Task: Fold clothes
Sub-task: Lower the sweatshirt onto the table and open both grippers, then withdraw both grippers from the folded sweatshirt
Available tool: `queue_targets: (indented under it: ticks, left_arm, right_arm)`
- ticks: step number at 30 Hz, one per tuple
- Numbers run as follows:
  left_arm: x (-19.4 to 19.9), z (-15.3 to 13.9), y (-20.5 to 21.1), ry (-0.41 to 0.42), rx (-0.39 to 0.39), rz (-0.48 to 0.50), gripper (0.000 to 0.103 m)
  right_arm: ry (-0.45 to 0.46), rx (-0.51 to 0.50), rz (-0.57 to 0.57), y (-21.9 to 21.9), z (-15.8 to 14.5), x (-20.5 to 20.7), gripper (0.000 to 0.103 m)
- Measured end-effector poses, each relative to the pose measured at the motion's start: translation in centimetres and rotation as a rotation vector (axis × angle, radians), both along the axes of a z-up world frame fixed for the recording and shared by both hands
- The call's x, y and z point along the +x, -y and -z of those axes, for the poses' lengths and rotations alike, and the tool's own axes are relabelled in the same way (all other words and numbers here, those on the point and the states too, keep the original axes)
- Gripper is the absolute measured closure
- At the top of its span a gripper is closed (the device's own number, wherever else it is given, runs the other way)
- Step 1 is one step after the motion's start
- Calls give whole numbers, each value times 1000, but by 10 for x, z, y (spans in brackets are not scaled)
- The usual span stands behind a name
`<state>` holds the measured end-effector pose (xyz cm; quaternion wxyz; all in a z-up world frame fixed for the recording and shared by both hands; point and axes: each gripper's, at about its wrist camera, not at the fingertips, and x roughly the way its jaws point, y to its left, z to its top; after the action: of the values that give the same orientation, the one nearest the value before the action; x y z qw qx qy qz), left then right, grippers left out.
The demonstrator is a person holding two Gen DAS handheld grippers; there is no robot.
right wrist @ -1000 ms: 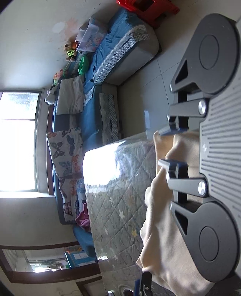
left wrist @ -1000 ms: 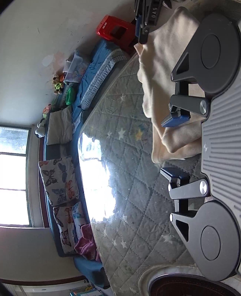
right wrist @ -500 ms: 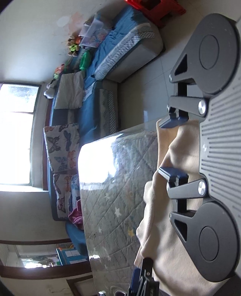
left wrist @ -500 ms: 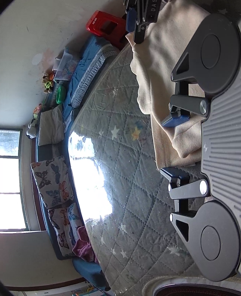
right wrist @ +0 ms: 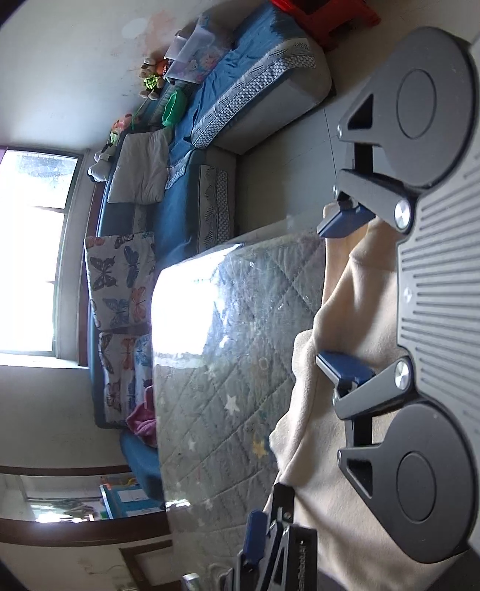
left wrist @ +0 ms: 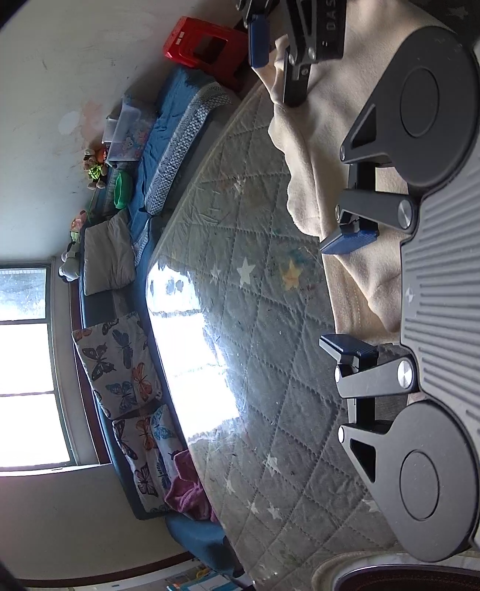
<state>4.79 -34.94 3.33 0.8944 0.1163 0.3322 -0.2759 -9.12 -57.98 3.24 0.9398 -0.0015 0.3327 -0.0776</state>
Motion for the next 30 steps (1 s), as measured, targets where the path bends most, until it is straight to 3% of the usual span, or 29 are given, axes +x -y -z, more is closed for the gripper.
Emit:
queue_targets:
  ticks: [2,6,8,12,17,22,24,30]
  left_arm:
    - [-6,-4,-6,-2,-16,3,52]
    - [-31,-12,-19,20,-41,35,51]
    - [-47,-15,-27,32,-51,52,51]
    - [-72,-14,-38,46,-51,63,50]
    - [-85,-1,-44,23,-36,48,50]
    - [-83,-1,-51,-6,-60,10,48]
    - [-84,-3,-53,0,-65,1,45]
    - [-90,-4,-62,-10,-66,-21,38]
  right_arm:
    - [13,-8,3,2,-6,-13,19]
    - [25,-41,35,7,-12,-53,16]
    - [35,-79,64,7,-11,-74,5]
    - [48,-169,110,4,-5,-107,1]
    - [28,-186,168,10,13,-124,0]
    - [73,-154,196,13,5,-131,0]
    - [101,-146,210,13,1,-133,0]
    - [68,-127,213,10,11,-123,0]
